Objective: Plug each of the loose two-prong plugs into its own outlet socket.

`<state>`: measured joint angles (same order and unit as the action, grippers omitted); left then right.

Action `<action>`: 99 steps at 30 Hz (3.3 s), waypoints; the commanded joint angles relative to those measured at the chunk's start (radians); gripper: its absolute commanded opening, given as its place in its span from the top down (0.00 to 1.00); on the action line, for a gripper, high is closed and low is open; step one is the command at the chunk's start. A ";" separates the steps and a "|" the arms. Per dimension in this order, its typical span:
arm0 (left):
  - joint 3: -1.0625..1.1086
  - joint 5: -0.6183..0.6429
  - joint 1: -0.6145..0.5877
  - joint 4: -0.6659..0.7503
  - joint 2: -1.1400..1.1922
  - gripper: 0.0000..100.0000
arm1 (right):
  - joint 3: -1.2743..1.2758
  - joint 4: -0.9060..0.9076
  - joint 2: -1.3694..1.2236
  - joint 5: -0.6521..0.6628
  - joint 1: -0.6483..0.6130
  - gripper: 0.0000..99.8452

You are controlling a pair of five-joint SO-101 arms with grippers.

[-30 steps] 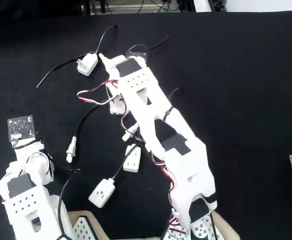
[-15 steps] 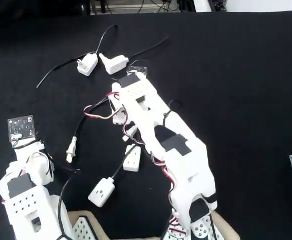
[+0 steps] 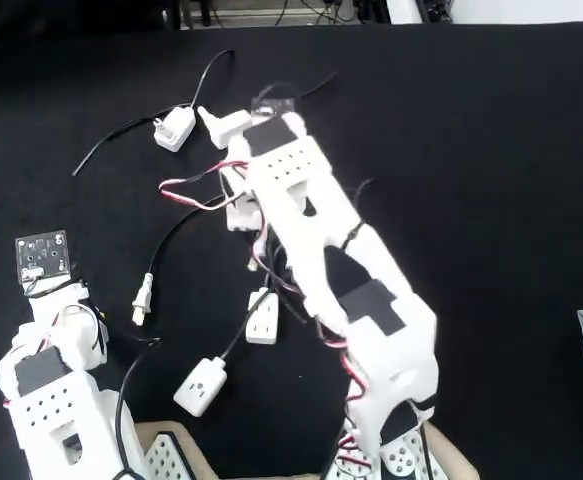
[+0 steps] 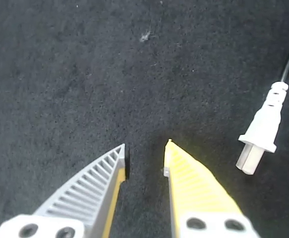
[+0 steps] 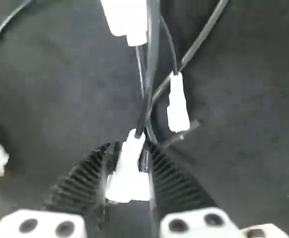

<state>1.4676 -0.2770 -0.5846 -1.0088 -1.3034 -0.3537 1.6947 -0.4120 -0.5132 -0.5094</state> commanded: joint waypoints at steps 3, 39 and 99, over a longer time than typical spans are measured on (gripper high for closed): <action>-0.004 -0.006 0.004 0.012 -0.008 0.86 | -0.002 0.058 0.219 0.256 0.015 0.99; -0.002 -0.006 0.007 0.012 -0.008 0.86 | 1.046 -0.649 0.582 1.051 0.565 0.84; -0.002 -0.006 0.008 0.011 -0.008 0.86 | 0.763 -0.123 0.742 0.781 0.505 0.99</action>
<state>1.4707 -0.2770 -0.5846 -1.0088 -1.3034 0.3445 1.5520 0.0729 0.2693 0.0614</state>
